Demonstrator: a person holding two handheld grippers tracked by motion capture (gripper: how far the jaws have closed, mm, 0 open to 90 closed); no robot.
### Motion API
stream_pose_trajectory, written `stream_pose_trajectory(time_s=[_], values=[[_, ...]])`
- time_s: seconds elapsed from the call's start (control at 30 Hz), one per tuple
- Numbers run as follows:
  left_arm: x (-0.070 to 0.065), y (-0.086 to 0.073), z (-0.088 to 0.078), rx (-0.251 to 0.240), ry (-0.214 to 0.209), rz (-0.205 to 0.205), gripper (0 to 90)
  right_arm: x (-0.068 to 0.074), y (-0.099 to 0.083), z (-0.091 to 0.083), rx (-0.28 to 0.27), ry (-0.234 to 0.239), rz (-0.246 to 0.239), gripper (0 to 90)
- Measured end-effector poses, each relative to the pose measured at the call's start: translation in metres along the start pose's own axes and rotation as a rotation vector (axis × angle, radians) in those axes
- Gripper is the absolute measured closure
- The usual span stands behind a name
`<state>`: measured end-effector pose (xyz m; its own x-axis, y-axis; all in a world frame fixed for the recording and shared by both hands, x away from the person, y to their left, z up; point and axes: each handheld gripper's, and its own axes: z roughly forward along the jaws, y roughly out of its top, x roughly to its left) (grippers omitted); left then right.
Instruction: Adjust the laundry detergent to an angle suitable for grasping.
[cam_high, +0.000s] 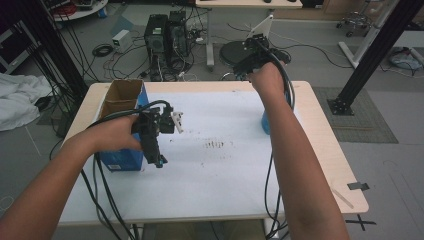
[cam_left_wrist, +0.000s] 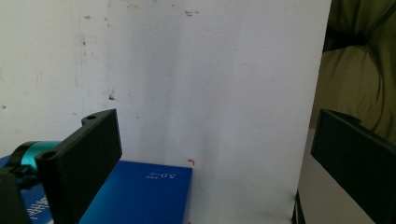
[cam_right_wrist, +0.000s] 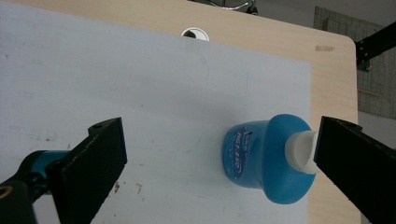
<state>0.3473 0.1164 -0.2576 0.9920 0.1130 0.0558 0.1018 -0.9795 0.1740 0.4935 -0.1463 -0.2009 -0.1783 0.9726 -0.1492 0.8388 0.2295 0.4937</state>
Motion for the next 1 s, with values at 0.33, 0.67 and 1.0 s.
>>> stream_pose_trajectory(time_s=[0.33, 0.67, 1.0], values=[[0.0014, 0.0003, -0.0003, 0.0, 0.009, -0.003, 1.8, -0.0006, -0.0003, -0.0016, -0.007, 0.004, 0.001, 1.5], [-0.0013, 0.0023, -0.0003, 0.002, 0.025, 0.001, 1.8, -0.0009, -0.0036, -0.0059, -0.009, 0.004, -0.004, 1.4], [-0.0018, -0.001, -0.0018, -0.007, 0.031, -0.008, 1.8, 0.0009, -0.0037, -0.0056, -0.006, 0.005, -0.006, 1.5]])
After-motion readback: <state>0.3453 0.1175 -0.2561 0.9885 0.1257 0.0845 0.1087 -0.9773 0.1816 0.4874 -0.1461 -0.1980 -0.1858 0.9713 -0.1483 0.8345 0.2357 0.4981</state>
